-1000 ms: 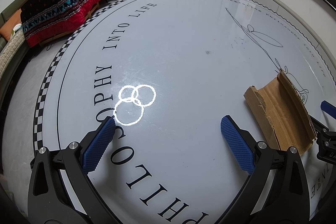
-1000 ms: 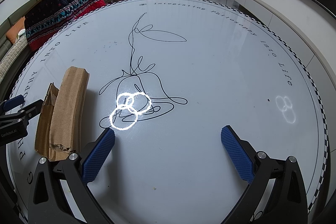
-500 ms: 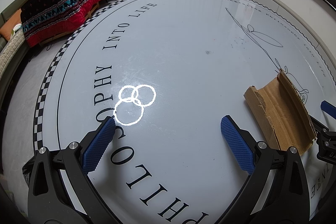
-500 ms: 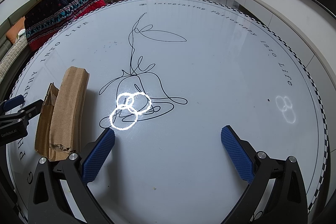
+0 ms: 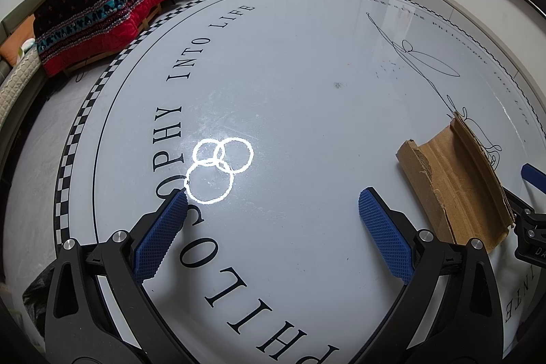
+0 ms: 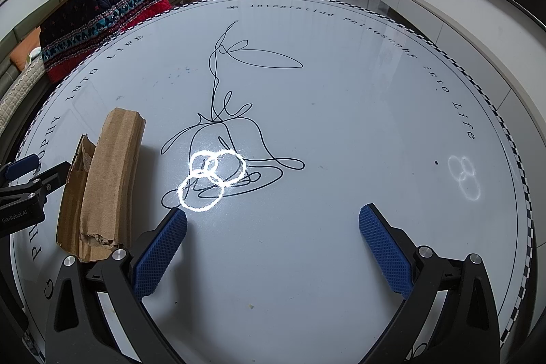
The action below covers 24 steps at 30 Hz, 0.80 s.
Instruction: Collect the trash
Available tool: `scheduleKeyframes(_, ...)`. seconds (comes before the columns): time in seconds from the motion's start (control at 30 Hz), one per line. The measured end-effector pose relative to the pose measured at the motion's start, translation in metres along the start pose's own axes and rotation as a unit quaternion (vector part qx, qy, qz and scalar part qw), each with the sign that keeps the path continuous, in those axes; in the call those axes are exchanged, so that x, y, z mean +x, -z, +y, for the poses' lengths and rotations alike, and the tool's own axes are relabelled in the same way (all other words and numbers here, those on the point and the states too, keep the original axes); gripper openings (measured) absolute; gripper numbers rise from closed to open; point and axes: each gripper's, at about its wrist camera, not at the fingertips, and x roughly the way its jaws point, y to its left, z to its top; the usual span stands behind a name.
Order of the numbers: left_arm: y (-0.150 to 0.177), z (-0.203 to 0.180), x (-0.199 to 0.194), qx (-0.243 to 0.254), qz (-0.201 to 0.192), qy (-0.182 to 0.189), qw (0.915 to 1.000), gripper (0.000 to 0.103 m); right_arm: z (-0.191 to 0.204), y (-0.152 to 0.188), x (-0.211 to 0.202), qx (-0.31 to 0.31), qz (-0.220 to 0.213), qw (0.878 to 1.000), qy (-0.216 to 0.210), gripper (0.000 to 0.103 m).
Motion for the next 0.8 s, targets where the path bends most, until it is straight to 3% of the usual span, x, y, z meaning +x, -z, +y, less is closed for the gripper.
scheduleKeyframes(0.8,-0.0005,0.0001,0.0006,0.0,0.0,-0.001,1.0,0.097,0.0007,0.0012,-0.0001,0.0,0.0,1.0,0.0,0.1)
